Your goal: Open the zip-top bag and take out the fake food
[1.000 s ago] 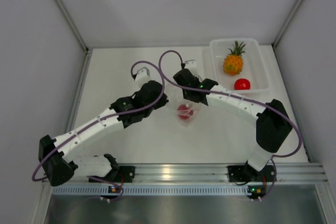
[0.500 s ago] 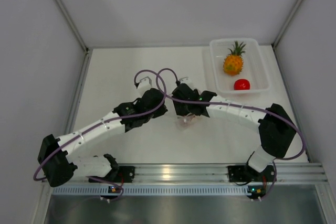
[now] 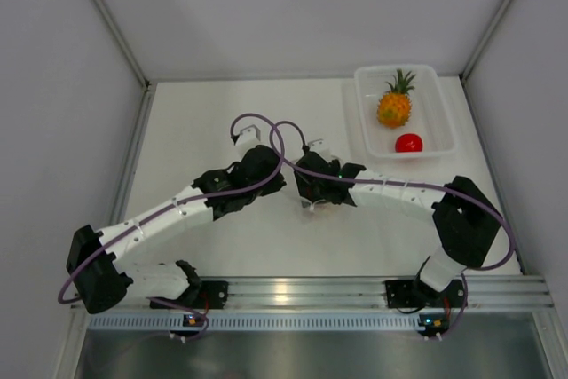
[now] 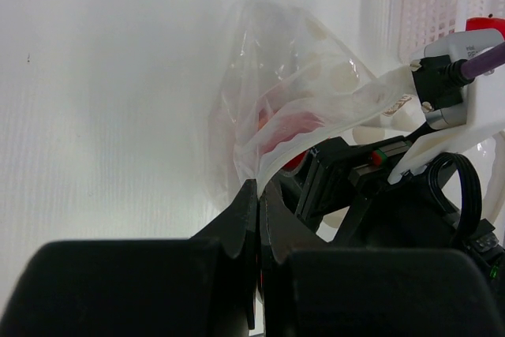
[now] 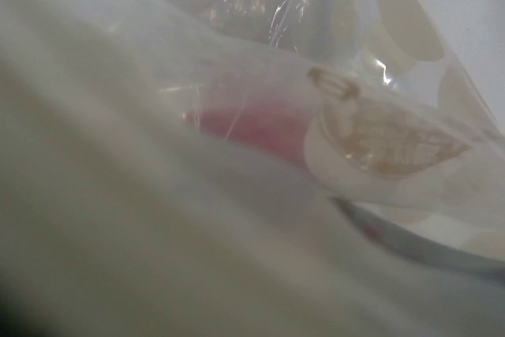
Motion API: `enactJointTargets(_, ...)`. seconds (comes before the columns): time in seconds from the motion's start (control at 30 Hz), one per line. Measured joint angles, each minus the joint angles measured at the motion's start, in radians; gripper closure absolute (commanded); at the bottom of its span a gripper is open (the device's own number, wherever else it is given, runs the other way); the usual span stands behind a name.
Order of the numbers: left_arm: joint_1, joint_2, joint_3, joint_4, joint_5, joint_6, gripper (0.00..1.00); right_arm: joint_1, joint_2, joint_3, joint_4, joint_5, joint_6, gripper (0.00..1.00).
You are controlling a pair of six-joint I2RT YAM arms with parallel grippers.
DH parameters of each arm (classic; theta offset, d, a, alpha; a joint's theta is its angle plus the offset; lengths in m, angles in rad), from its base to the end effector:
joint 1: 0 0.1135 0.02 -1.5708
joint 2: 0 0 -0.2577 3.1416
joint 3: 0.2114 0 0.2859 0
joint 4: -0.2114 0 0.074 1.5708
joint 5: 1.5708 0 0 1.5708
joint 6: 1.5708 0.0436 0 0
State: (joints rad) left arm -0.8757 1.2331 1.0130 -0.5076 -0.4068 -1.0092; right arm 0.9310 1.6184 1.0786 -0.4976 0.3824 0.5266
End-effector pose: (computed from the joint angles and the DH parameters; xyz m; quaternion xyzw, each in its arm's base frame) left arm 0.2090 -0.2237 0.2783 -0.1421 0.8861 -0.2159 0.3847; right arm 0.2286 0.2799 0.1801 -0.1411 0.9378 0.0356 0.3151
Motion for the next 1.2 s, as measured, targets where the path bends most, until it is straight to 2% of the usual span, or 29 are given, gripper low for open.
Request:
enactJointTargets(0.1,0.0,0.0,0.001,0.0,0.005,0.017,1.0,-0.006,0.0,-0.005,0.016,0.016,0.014,0.2)
enactJointTargets(0.4,0.0,0.028,0.035,0.003,0.034,0.061,1.0,-0.023,-0.03,-0.011,0.047,0.016,0.048,0.19)
enactJointTargets(0.77,0.0,0.035,0.036,0.01,0.042,0.065,1.0,-0.045,-0.023,-0.01,0.04,0.142,0.106,0.2)
enactJointTargets(0.9,0.0,0.035,0.036,0.01,0.032,0.061,1.0,-0.045,0.021,-0.011,0.04,0.138,0.11,0.15)
enactJointTargets(1.2,-0.006,0.035,0.036,0.011,-0.007,0.028,1.0,-0.045,0.027,-0.047,0.048,0.111,0.115,0.13)
